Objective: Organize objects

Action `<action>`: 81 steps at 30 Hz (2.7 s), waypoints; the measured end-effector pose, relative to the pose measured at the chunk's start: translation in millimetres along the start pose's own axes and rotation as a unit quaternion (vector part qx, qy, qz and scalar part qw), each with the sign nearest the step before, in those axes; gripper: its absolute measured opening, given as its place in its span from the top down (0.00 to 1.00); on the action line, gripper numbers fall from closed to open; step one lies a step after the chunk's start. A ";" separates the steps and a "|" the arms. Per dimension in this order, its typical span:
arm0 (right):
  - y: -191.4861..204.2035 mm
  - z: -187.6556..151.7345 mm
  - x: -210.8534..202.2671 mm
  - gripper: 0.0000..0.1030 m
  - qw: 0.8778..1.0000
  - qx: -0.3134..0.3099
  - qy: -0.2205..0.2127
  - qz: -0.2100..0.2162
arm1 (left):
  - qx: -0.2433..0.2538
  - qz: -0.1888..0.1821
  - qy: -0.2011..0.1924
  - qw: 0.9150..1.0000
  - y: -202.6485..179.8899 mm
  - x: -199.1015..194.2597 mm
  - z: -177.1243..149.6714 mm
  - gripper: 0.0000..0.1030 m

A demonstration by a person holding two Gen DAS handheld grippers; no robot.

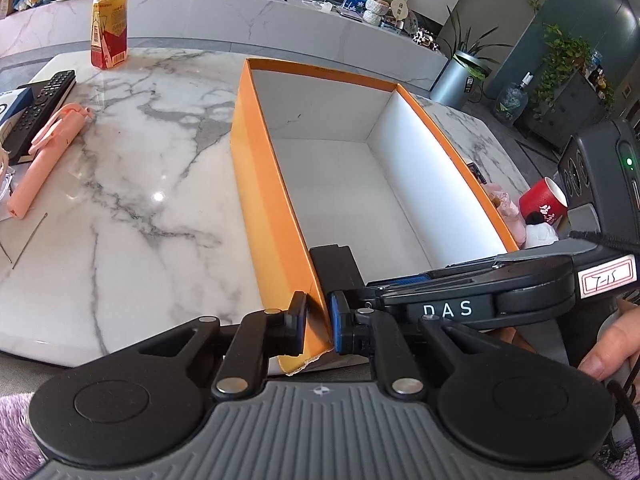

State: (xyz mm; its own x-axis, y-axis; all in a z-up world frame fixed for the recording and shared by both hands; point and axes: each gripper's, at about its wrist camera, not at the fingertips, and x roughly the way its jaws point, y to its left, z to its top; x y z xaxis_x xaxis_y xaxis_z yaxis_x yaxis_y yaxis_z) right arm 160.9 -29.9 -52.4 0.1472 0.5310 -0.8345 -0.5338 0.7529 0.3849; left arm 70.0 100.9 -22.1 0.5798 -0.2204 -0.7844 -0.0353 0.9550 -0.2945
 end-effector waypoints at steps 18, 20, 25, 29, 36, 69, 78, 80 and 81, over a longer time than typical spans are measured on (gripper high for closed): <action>0.0 -0.3 -17.8 0.47 0.999 -0.007 -0.032 -0.011 | -0.013 0.000 -0.025 1.000 1.7 -15.2 5.4 0.84; 0.4 -1.2 -25.1 0.46 0.999 -0.008 -0.042 -0.008 | -0.006 0.001 -0.031 1.000 -1.8 -19.5 6.1 0.84; 3.3 -6.0 -44.4 0.45 0.997 -0.020 -0.069 -0.008 | 0.018 0.003 -0.051 0.999 -18.0 -33.5 7.6 0.84; 2.7 -8.1 -50.7 0.49 0.997 -0.022 -0.077 -0.001 | 0.027 0.015 -0.055 0.998 -28.9 -39.0 6.6 0.84; -16.5 -10.7 -29.8 0.53 0.998 0.007 -0.063 -0.018 | 0.009 0.034 -0.041 0.999 -18.1 -31.5 0.6 0.83; -55.6 67.6 63.8 0.45 0.989 0.064 0.126 -0.043 | 0.011 0.016 0.003 1.000 12.4 30.8 32.4 0.75; -48.2 69.3 55.3 0.70 0.990 0.075 0.116 0.004 | 0.009 0.027 -0.002 1.000 12.7 31.4 34.0 0.78; -47.1 68.1 45.0 0.70 0.991 0.080 0.102 0.016 | 0.007 0.024 -0.004 1.000 14.0 31.2 33.9 0.78; -46.6 67.6 39.5 0.70 0.991 0.084 0.096 0.027 | 0.006 0.023 -0.004 1.000 14.2 31.3 34.0 0.78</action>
State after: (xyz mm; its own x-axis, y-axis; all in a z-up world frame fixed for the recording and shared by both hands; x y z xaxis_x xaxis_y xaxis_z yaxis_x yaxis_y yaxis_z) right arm 247.9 -17.7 -76.6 -0.0479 0.4996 -0.8649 -0.3887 0.7884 0.4769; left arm 115.3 114.4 -32.2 0.5839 -0.1740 -0.7930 -0.0529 0.9665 -0.2511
